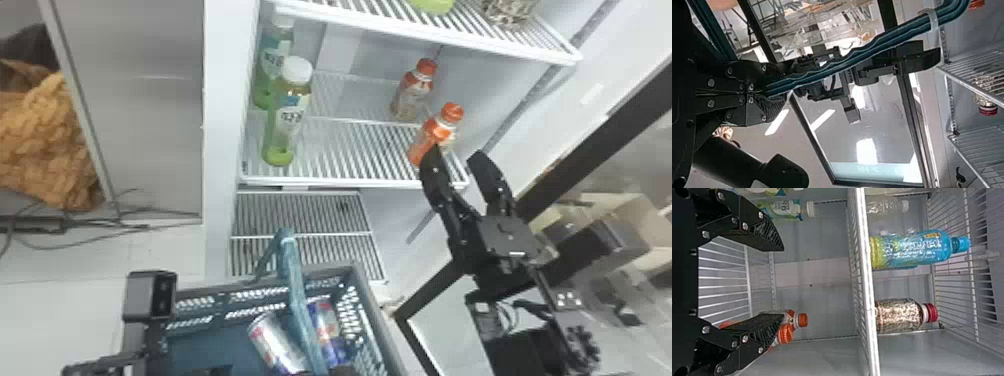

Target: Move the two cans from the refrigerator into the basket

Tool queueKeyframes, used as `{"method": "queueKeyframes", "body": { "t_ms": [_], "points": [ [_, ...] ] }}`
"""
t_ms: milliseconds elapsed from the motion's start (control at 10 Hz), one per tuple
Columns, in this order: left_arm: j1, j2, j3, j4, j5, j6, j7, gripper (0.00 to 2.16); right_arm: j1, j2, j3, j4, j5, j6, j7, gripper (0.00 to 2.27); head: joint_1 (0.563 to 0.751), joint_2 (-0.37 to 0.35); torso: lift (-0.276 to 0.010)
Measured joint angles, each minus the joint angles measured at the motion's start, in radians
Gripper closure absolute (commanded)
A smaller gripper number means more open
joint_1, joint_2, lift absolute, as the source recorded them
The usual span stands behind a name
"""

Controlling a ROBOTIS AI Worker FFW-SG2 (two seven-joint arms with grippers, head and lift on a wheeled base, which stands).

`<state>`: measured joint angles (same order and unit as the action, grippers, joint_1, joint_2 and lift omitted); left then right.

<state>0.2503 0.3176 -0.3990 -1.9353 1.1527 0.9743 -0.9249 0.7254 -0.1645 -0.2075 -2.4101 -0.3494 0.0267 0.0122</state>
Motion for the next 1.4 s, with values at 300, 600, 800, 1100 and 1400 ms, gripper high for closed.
{"method": "queueKeyframes", "body": {
  "t_ms": [300, 600, 800, 1100, 1400],
  "points": [
    [0.0, 0.0, 0.0, 0.0, -0.002, 0.0, 0.0, 1.16, -0.006, 0.001, 0.008, 0.025, -0.001, -0.03, 0.0, 0.46, 0.695, -0.35, -0.276],
    [0.0, 0.0, -0.002, 0.0, 0.0, -0.001, 0.0, 1.16, -0.01, 0.0, 0.011, 0.031, -0.002, -0.033, 0.002, 0.46, 0.695, -0.35, -0.276],
    [0.0, 0.0, -0.002, 0.0, 0.003, -0.002, 0.0, 1.16, -0.011, -0.001, 0.013, 0.033, -0.002, -0.035, 0.002, 0.46, 0.695, -0.35, -0.276],
    [-0.003, 0.002, -0.004, 0.0, 0.004, -0.007, 0.0, 1.16, -0.014, -0.005, 0.018, 0.038, 0.0, -0.044, 0.002, 0.46, 0.695, -0.35, -0.276],
    [-0.002, 0.003, -0.005, 0.0, 0.006, -0.007, 0.0, 1.16, -0.016, -0.007, 0.025, 0.043, -0.001, -0.051, 0.002, 0.46, 0.695, -0.35, -0.276]
  ]
}}
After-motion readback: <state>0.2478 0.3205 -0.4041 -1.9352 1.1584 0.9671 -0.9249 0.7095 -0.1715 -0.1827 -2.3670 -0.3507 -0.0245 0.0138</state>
